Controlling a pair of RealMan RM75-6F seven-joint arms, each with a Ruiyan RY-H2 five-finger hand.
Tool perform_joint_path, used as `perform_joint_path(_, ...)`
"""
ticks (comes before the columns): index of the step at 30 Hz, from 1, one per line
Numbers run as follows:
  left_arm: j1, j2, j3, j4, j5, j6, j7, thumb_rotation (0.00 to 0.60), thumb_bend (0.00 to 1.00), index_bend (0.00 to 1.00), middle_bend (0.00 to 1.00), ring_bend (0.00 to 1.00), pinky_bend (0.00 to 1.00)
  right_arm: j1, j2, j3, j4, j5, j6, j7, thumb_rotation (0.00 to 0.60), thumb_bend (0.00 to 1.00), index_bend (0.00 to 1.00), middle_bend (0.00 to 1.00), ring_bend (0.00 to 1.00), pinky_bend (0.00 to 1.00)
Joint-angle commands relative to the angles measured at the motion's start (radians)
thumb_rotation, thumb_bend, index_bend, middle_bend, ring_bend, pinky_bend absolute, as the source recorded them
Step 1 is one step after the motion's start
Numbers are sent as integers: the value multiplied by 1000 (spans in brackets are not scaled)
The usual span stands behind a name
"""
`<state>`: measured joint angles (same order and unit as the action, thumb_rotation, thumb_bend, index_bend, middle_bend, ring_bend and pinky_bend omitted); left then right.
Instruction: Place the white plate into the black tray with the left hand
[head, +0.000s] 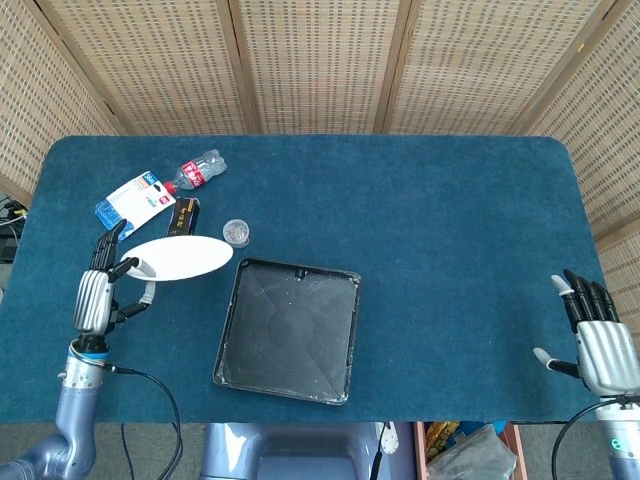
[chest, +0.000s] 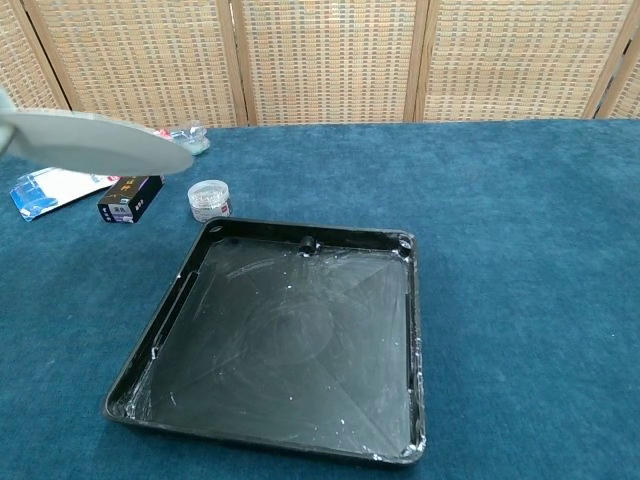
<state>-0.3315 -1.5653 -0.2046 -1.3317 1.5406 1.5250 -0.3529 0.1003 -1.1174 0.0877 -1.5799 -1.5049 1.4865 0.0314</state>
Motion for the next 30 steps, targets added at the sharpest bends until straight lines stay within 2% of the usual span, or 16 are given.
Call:
perform_joint_path(1, -38, 28, -8, -97, 54, 10, 66, 600, 473, 679, 0, 0, 0, 1, 0, 0, 1, 1, -1, 1, 600, 0, 0, 0, 0, 0)
perform_joint_path(7, -85, -31, 43, -133, 110, -41, 142, 600, 473, 679, 0, 0, 0, 0, 0, 0, 1, 1, 0, -4, 600, 0, 0, 0, 0, 0)
perform_joint_path(14, -98, -112, 105, -92, 139, -70, 201, 600, 474, 680, 0, 0, 0, 2, 1, 2, 2, 11, -7, -2, 600, 0, 0, 0, 0, 0)
perform_joint_path(28, -133, -243, 148, 44, 128, -139, 176, 600, 474, 679, 0, 0, 0, 4, 2, 2, -1, 17, -16, -7, 600, 0, 0, 0, 0, 0)
perform_joint_path(29, -135, -249, 149, 50, 126, -146, 175, 600, 465, 673, 0, 0, 0, 4, 2, 2, -1, 18, -17, -7, 600, 0, 0, 0, 0, 0)
perform_joint_path(30, -137, -253, 152, 53, 124, -152, 175, 600, 405, 623, 0, 0, 0, 4, 2, 2, -1, 18, -17, -7, 600, 0, 0, 0, 0, 0)
